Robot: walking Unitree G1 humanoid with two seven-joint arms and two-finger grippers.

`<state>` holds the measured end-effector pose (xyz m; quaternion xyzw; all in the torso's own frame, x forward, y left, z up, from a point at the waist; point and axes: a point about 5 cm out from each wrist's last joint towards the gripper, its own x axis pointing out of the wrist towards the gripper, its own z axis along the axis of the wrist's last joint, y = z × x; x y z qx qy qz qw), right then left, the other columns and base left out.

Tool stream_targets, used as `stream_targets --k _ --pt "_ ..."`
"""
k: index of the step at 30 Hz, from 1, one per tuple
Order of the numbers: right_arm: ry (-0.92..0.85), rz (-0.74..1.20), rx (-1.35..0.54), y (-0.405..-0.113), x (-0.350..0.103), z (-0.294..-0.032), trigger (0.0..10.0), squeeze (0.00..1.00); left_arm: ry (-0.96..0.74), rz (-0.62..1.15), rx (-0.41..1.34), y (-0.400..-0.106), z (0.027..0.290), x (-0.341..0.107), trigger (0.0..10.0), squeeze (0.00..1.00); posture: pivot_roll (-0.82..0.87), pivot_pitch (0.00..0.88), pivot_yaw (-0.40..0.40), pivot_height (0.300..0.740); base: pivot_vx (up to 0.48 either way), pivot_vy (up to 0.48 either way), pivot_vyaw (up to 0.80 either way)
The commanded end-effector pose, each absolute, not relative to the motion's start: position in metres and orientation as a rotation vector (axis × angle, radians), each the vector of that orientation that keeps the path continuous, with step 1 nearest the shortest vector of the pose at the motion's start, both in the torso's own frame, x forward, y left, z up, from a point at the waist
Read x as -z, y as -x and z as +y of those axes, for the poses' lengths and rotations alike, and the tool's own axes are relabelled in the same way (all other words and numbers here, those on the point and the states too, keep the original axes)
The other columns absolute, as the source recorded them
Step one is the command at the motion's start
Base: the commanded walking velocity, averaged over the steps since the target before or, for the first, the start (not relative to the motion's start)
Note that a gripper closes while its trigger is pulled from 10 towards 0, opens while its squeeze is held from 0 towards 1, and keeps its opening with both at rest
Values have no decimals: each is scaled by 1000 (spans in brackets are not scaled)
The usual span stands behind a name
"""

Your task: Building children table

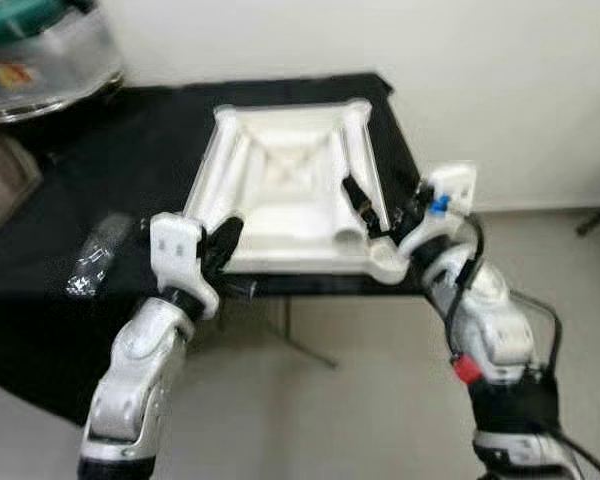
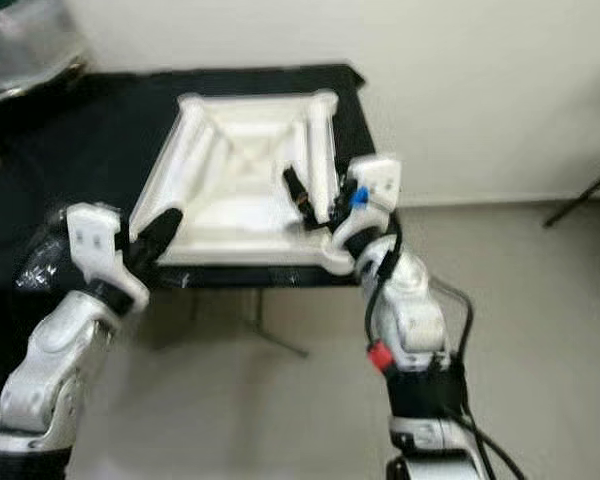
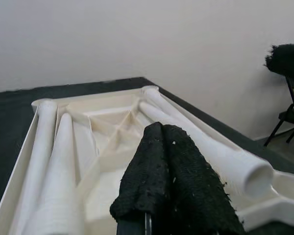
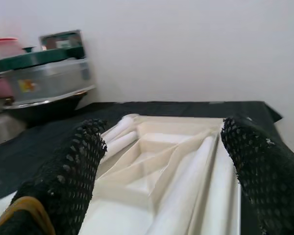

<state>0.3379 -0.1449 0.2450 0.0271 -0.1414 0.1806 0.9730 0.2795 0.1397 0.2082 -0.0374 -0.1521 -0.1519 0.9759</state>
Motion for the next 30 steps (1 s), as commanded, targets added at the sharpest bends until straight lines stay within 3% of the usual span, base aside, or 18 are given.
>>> stream_targets --k 1,5,10,13,20,21,26,27,30 --pt "-28 -262 -345 -339 -250 -139 10000 0 70 -286 304 -277 143 -205 10000 0 -35 87 44 740 480 0 0" --pt "17 -215 -291 -342 -257 -141 10000 0 79 -277 326 -276 138 -205 10000 0 -35 87 44 740 449 0 0" --pt "25 101 -267 -356 -261 -148 10000 0 47 -269 443 -270 120 -205 10000 0 -31 86 38 740 0 0 0" --pt "2 162 -276 -356 -261 -149 10000 0 42 -270 455 -269 119 -205 10000 0 -31 86 38 740 0 0 0" --pt "71 266 -394 -353 -276 -144 10000 0 -9 -258 515 -265 112 -202 10000 0 -32 89 34 740 0 0 0" --pt "143 401 -461 -350 -273 -140 10000 0 -42 -239 539 -264 107 -196 10000 0 -37 90 23 740 0 0 0" --pt "162 458 -478 -349 -271 -138 10000 0 -54 -231 546 -263 105 -194 10000 0 -38 90 20 740 0 0 0" --pt "172 645 -478 -349 -252 -136 10000 0 -73 -218 564 -261 97 -187 10000 0 -54 94 -39 740 0 0 0" --pt "185 741 -448 -350 -241 -135 10000 0 -78 -214 573 -259 91 -184 10000 0 -63 101 -54 740 0 0 0"
